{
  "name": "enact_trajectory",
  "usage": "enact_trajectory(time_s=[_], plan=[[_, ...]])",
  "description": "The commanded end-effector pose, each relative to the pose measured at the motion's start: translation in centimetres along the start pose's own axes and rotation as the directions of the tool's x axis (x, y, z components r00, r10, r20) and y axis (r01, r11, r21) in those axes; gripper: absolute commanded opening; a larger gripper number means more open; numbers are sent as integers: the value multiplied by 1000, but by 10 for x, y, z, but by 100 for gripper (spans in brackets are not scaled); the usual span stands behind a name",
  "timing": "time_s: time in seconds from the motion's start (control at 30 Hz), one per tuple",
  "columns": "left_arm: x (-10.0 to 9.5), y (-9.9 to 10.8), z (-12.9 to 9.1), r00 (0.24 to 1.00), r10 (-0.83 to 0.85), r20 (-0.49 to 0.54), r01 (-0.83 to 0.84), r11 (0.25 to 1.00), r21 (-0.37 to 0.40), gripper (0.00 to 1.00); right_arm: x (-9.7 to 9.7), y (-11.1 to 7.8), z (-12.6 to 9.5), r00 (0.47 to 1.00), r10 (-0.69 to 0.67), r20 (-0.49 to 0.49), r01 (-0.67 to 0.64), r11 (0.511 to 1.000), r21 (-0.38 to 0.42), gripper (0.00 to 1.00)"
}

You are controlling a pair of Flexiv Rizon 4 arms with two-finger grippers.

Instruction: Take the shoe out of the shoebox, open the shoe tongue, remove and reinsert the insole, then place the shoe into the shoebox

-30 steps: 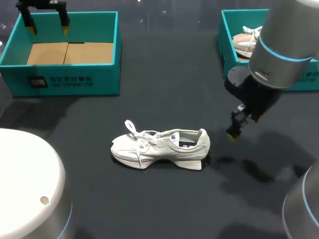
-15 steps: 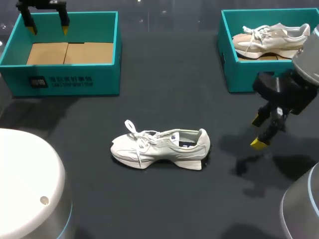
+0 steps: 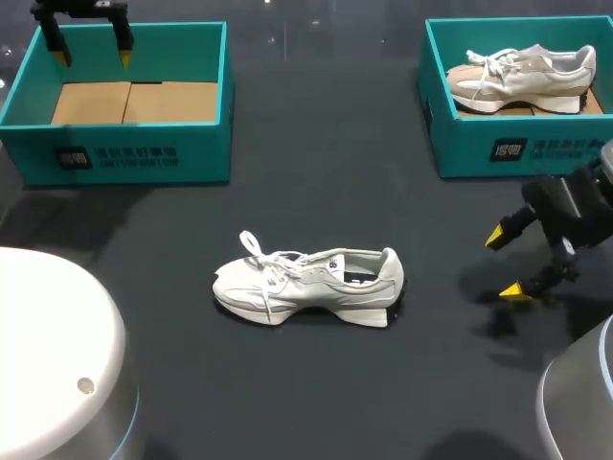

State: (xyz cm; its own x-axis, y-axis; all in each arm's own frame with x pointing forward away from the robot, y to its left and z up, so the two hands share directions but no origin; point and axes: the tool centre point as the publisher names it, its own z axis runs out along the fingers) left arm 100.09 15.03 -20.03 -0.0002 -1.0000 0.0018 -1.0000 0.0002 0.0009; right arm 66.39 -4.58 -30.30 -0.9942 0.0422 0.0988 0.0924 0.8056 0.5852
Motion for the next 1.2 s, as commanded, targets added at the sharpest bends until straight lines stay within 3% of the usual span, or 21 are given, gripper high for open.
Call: enact_trajectory(time_s=[0.03,0.3,0.33,0.47,0.6,1.2], plan=[[0,0,0,1000,0,1,0,1000,0,100,15,-8,-1,995,19,102,21,925,-379,100],[0,0,0,1000,0,1,0,1000,0,100,15,-8,-1,995,19,102,21,925,-379,100],[0,0,0,1000,0,1,0,1000,0,100,12,-11,4,986,77,149,-12,918,-396,100],[0,0,0,1000,0,1,0,1000,0,100,10,-14,15,969,161,185,-57,881,-470,100],[0,0,0,1000,0,1,0,1000,0,100,5,-7,24,952,221,212,-103,882,-459,100],[0,0,0,1000,0,1,0,1000,0,100,-1,21,55,955,213,204,-90,869,-487,100]])
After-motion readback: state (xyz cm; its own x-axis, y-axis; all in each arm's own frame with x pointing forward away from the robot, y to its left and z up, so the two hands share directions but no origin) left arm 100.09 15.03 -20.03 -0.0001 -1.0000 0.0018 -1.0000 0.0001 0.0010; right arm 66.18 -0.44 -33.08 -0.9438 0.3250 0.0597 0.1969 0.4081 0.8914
